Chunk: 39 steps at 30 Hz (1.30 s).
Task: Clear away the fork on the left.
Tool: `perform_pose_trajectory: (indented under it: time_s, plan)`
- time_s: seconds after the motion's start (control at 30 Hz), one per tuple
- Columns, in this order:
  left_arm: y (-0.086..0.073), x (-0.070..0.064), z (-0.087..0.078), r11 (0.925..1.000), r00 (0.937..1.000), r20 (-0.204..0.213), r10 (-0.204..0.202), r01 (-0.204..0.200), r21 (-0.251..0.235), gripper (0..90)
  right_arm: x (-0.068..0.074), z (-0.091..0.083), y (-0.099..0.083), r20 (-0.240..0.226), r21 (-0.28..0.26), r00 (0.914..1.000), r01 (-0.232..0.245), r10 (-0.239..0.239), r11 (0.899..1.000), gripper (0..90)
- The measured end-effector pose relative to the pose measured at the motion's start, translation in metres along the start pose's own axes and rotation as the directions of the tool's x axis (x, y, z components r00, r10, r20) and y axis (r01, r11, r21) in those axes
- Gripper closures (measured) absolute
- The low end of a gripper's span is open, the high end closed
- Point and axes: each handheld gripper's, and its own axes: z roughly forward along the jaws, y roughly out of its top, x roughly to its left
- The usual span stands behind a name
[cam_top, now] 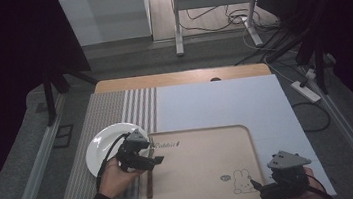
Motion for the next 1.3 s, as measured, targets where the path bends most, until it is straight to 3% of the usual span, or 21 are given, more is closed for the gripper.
perform_pose_trajectory:
  time_s: [0.4,0.5,0.9,1.23,1.3]
  plan:
    - [-0.007,0.008,-0.013,0.9996,0.9997,0.000,-0.025,0.025,0.013,4.2,0.000,0.000,0.000,0.001,-0.001,1.0000,-0.002,0.002,1.000,0.0]
    - [-0.009,0.009,-0.017,0.9997,0.9997,0.015,-0.021,0.021,0.011,2.1,0.000,0.000,0.000,0.001,-0.001,1.0000,-0.002,0.002,1.000,0.0]
    - [-0.019,0.016,-0.023,0.9992,0.9996,-0.002,-0.028,0.028,0.029,0.0,0.000,0.000,0.000,0.000,-0.004,1.0000,-0.005,0.005,1.000,0.0]
    - [-0.033,0.020,-0.032,0.9966,0.9972,0.006,-0.075,0.075,-0.033,0.0,0.000,0.000,0.000,0.002,-0.006,1.0000,-0.007,0.007,1.000,0.0]
    - [-0.036,0.020,-0.033,0.9971,0.9977,-0.005,-0.068,0.068,-0.034,0.0,0.000,0.000,0.000,0.002,-0.006,1.0000,-0.007,0.007,1.000,0.0]
